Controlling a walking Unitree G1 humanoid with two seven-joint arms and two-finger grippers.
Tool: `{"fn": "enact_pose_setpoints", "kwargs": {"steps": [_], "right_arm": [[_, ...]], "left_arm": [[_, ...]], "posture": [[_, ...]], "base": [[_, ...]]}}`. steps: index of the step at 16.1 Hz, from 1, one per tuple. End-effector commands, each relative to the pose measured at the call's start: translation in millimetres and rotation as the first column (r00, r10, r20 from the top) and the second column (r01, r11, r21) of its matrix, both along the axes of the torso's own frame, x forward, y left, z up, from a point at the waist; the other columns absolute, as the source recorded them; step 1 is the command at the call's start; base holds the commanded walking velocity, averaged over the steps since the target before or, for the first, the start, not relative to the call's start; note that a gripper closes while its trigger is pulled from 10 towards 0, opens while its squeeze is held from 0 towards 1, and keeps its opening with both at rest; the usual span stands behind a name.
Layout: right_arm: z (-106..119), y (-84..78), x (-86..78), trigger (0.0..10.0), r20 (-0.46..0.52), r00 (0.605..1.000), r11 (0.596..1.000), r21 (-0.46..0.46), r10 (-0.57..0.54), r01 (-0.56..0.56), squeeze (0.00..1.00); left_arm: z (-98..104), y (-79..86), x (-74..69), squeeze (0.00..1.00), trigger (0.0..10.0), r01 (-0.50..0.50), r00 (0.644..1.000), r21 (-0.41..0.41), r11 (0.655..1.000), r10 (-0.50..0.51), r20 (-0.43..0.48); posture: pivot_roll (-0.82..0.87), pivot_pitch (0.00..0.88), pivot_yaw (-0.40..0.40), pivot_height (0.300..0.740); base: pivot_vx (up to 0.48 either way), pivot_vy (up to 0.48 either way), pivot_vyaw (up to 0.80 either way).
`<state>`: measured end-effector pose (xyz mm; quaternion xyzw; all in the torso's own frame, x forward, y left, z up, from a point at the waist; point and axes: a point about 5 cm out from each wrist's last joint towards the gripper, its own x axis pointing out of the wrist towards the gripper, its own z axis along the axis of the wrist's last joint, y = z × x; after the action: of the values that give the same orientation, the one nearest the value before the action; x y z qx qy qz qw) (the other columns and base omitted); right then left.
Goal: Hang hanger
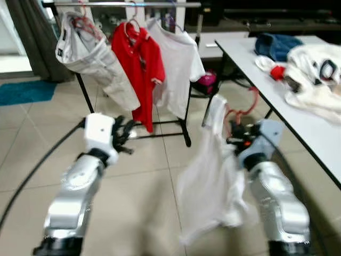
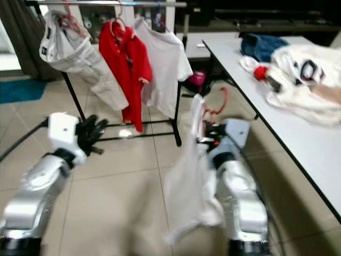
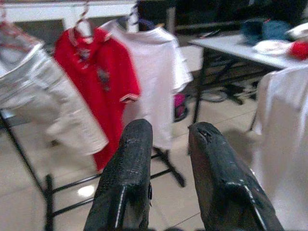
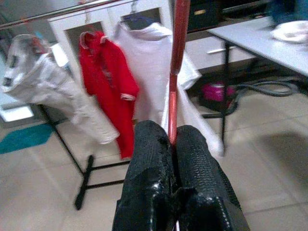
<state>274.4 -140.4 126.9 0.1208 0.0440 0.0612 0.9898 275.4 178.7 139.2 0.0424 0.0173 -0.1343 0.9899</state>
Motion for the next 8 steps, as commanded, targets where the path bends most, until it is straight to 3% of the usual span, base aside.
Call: {"fn": "enact_pose_setpoints", "kwargs": {"steps": [1, 3, 8], "right_arm": [[4.5, -1.7, -6.2, 10.0, 0.021, 1.000, 1.000, -0.024, 0.000, 0.000, 0.00], [2.9, 0.4, -11.5, 10.0, 0.034, 0.999, 0.999, -0.023, 0.023, -0.022, 0.00], [10.2, 8.8, -4.9, 10.0, 0.080, 0.993, 0.996, 0.009, 0.088, -0.089, 0.00]], "left_arm": [[-2.4, -4.0, -2.6, 0.00, 10.0, 0.015, 1.000, -0.009, 1.000, -0.015, -0.013], [-7.0, -4.6, -6.0, 0.00, 10.0, 0.011, 1.000, -0.010, 1.000, -0.011, -0.025], [-8.0, -0.5, -11.9, 0.00, 10.0, -0.033, 0.999, -0.007, 0.999, 0.032, -0.026]], "posture": [[-0.06, 0.000, 0.011, 0.740], [-0.05, 0.000, 0.002, 0.740], [-0.01, 0.000, -0.036, 0.740]], "base": [[0.330, 0.000, 0.00], [0.334, 0.000, 0.00], [0.334, 0.000, 0.00]]}}
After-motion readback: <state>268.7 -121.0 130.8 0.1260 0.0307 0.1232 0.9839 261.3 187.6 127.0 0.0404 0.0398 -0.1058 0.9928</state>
